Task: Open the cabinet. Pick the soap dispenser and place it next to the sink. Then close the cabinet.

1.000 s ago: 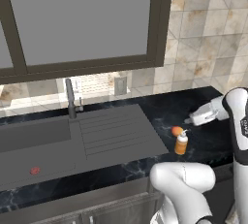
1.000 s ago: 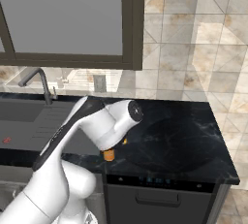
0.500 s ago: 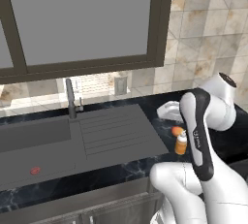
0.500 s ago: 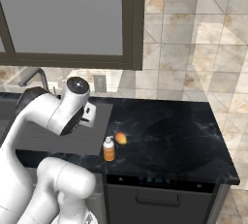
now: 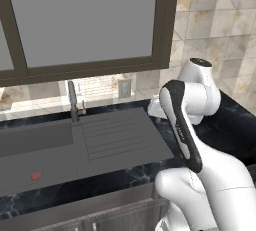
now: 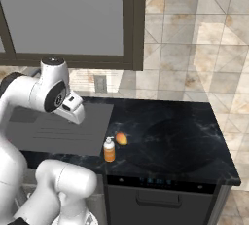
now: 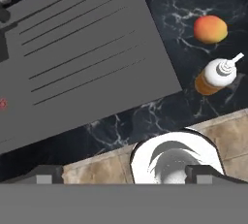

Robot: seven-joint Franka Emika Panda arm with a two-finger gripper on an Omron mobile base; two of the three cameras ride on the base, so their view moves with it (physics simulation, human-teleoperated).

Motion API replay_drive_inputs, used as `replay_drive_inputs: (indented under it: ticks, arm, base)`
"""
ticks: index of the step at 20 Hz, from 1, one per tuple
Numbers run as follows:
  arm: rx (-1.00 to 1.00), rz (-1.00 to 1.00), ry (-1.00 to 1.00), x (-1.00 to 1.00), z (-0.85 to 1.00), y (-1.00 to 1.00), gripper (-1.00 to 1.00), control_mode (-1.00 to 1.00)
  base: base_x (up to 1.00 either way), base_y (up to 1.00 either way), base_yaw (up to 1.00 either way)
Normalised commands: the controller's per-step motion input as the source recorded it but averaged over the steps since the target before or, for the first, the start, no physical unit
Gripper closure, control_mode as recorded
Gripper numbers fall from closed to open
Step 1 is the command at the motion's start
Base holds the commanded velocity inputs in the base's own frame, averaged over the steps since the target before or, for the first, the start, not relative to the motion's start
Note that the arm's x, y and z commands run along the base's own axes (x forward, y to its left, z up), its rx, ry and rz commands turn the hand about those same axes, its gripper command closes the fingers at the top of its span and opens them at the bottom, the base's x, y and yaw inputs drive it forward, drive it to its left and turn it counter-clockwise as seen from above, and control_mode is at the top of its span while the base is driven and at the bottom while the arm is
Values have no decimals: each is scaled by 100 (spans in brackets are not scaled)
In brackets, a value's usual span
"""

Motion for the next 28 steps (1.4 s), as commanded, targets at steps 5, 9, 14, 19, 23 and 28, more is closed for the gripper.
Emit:
replay_drive_inputs:
  ticks: [5, 9, 14, 19, 23, 28]
  arm:
    - [-28, -5, 0, 0, 12, 0, -100, -100]
    - [-27, 0, 0, 2, 0, 0, -100, -100]
    - [-12, 0, 0, 1, 16, 0, -100, -100]
    - [0, 0, 0, -9, 48, 0, -100, -100]
    - [0, 0, -3, -37, 40, 0, -100, -100]
    - [0, 0, -1, -33, 13, 2, -100, -100]
  base:
    - [0, 0, 0]
    - [0, 0, 0]
    - [0, 0, 0]
    - [0, 0, 0]
    - [0, 0, 0]
    - [0, 0, 0]
